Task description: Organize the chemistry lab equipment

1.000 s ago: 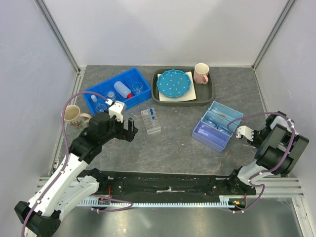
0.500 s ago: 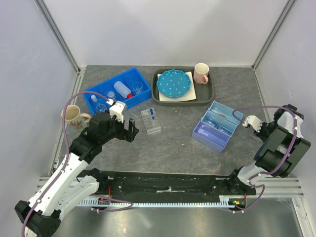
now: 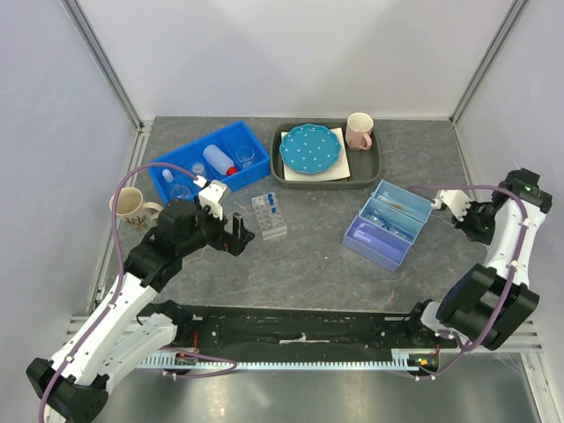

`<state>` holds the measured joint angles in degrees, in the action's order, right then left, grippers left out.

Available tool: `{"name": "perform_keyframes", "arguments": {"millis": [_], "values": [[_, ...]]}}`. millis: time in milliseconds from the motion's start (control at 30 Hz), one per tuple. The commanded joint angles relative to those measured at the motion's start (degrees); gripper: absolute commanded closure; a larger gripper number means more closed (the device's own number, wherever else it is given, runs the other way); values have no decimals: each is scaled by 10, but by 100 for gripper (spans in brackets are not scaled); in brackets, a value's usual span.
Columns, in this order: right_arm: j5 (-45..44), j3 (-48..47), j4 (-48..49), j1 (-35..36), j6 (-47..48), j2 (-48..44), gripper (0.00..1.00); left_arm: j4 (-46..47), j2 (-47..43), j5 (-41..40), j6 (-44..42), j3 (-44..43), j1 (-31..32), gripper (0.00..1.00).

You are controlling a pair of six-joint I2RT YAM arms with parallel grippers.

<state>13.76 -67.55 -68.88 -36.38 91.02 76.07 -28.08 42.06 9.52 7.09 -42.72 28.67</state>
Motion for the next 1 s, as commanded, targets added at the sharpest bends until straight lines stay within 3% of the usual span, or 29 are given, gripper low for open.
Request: {"name": "perform_keyframes", "arguments": {"millis": [0, 67, 167, 200, 233, 333, 400, 633, 767, 967], "values": [[80, -16, -70, 86, -58, -48, 90, 79, -3, 101, 52, -8, -1, 2], [115, -18, -71, 129, -114, -65, 90, 117, -2, 141, 114, 9, -1, 2], [185, -24, -71, 214, -174, -73, 90, 245, -1, 214, 236, 59, 0, 2], [208, -26, -67, 252, -212, -73, 90, 330, 2, 235, 274, 76, 0, 2], [229, -25, -63, 270, -230, -73, 90, 384, 7, 241, 358, 97, 0, 2], [308, -14, -40, 330, -286, -68, 90, 556, 36, 243, 502, 172, 2, 2], [358, 2, -19, 376, -313, -62, 90, 600, 56, 226, 535, 193, 13, 3], [435, 45, 62, 458, -407, -39, 90, 568, 122, 126, 512, 126, 97, 7], [486, 61, 86, 475, -422, -22, 89, 457, 172, 29, 492, 65, 154, 9], [537, 75, 81, 478, -404, 0, 89, 371, 247, -41, 464, -29, 216, 15]]}}
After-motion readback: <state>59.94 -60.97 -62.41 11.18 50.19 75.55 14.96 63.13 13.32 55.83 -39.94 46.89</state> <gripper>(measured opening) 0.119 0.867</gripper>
